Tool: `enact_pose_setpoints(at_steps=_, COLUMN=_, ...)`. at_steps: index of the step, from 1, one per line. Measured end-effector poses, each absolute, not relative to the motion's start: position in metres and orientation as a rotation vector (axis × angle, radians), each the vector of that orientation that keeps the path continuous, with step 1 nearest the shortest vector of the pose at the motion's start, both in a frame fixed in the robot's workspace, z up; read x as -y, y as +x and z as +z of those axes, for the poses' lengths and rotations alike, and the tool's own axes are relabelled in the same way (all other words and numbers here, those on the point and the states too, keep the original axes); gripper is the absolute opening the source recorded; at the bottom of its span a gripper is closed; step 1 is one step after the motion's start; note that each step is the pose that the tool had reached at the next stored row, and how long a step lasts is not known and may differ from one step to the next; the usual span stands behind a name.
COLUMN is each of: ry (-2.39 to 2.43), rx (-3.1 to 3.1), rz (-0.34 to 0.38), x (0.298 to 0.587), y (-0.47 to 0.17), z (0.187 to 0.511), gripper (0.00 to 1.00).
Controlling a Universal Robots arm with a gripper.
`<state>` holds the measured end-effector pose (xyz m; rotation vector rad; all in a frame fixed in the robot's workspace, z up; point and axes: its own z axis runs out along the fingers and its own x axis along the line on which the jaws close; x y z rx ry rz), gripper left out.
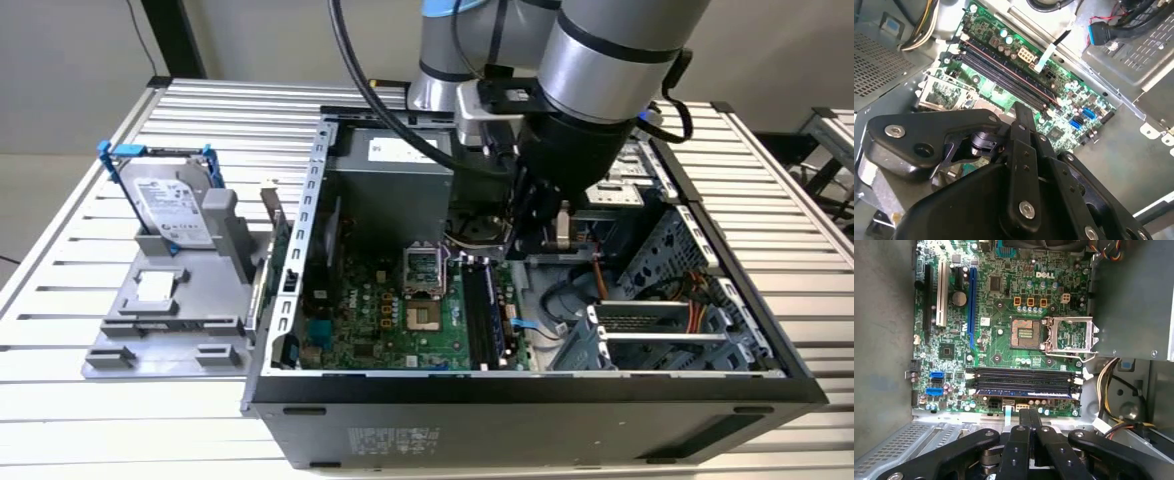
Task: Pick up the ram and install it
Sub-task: 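Press down the ram until it locks into place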
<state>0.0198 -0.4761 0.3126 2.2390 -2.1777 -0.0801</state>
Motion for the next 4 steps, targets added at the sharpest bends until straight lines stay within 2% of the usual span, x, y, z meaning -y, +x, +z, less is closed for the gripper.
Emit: enact_pose_setpoints(at_steps=4, ry=2.239, rx=2.178, rz=-0.080, x=0.4761, y=0.0198, z=0.3127, gripper=0.00)
